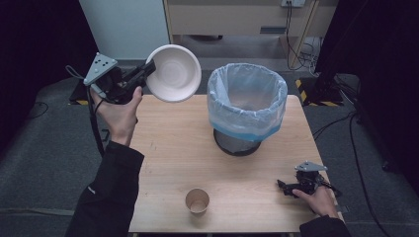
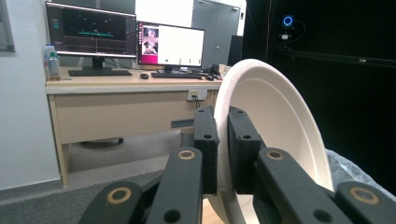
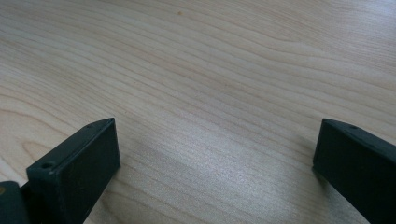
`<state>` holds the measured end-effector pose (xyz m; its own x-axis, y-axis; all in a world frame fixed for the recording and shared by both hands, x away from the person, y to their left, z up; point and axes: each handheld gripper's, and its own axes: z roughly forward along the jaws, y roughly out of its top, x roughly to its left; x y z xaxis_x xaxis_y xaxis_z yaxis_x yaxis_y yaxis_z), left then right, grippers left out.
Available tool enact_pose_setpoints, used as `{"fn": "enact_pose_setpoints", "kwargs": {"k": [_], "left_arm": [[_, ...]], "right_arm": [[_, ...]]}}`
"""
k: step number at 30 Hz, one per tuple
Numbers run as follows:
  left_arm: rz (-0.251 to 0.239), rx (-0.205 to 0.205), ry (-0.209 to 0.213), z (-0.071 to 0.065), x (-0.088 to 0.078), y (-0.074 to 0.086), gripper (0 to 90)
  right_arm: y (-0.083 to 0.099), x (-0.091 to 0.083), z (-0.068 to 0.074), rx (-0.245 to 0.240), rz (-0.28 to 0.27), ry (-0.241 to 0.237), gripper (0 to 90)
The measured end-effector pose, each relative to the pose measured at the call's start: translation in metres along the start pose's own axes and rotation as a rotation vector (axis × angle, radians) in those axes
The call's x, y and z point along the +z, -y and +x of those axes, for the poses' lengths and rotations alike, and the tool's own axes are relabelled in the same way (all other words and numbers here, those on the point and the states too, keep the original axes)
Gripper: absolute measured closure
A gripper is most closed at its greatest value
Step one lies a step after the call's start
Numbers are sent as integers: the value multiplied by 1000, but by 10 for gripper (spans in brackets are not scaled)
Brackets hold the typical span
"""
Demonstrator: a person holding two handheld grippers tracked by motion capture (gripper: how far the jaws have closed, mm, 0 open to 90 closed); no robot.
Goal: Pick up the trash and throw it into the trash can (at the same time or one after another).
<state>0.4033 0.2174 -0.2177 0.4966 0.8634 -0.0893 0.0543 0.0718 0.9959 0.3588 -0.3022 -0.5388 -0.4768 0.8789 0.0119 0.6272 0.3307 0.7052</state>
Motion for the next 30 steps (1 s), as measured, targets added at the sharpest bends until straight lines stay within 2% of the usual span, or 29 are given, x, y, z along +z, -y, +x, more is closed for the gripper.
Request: {"fn": "enact_pose_setpoints", "kwargs": {"k": [6,30], "left_arm": [[-12,5,22,-13,16,-5,834],[-12,83,117,-75,85,-14,833]], "right_arm": [[0,0,0,-1,-2,1,7],[0,0,0,0,-2,0,7]]}}
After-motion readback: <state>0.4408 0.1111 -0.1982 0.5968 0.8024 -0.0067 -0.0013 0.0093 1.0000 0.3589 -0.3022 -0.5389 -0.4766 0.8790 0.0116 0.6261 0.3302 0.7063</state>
